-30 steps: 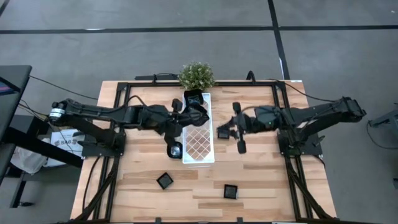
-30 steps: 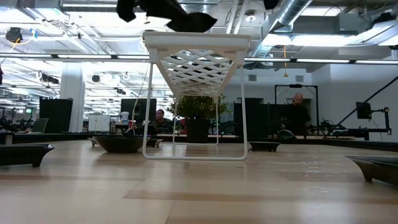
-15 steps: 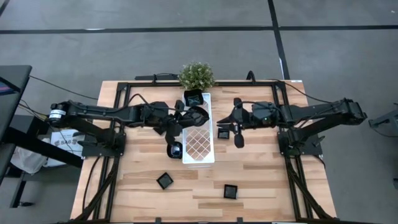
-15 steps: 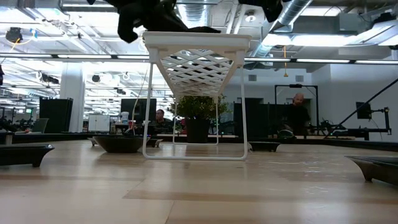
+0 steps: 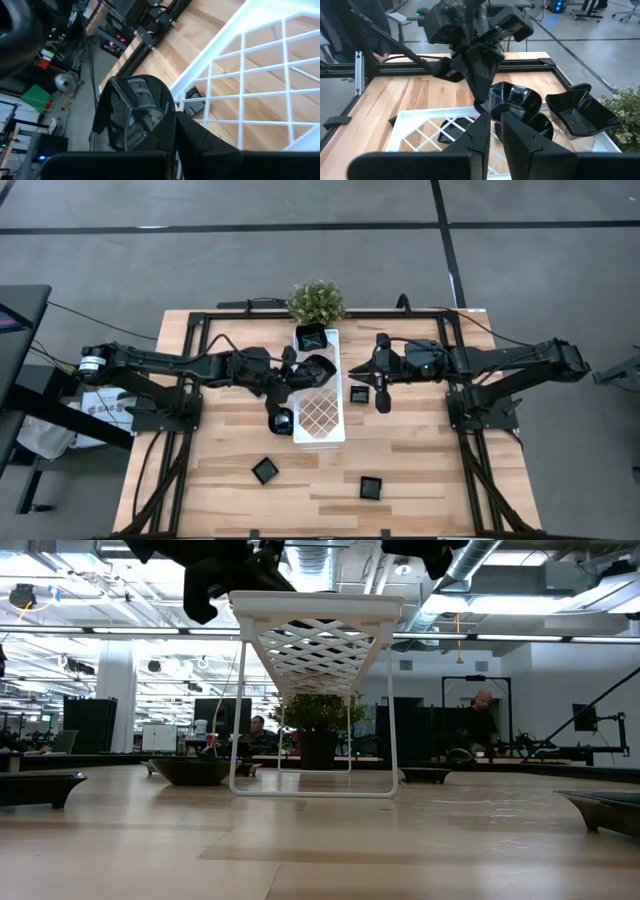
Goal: Pick & Place Mini shaped plates
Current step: Stack the bottom leaf-shaped plate on the other leaf-shaped plate on the shelf
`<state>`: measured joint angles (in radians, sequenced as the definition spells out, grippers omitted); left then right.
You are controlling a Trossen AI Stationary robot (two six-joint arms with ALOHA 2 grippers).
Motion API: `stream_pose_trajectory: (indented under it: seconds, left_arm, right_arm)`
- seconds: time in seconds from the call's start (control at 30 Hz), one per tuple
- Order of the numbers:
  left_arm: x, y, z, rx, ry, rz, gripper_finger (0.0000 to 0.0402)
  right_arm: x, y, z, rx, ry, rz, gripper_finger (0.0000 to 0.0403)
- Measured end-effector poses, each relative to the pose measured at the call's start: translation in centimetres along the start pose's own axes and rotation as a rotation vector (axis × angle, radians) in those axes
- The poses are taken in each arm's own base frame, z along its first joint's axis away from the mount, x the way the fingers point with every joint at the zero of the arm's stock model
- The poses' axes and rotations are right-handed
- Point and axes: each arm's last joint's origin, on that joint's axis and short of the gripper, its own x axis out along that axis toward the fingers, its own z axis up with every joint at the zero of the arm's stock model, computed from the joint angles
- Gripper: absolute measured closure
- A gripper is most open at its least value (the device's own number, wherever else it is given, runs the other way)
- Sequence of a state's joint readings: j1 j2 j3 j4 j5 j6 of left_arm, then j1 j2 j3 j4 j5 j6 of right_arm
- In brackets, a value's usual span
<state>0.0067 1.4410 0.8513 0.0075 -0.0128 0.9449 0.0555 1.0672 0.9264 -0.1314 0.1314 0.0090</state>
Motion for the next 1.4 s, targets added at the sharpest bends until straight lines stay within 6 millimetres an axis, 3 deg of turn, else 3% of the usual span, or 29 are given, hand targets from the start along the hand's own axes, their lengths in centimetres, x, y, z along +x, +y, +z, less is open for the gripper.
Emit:
stream_pose_trajectory:
  seconds: [1.4]
  left_arm:
    - [0.3,1.6,-2.4,-0.054,0.009,0.011,0.0391]
  right_arm:
    - [0.0,0.0,-0.3,0.022,0.029,0.001,0.0361]
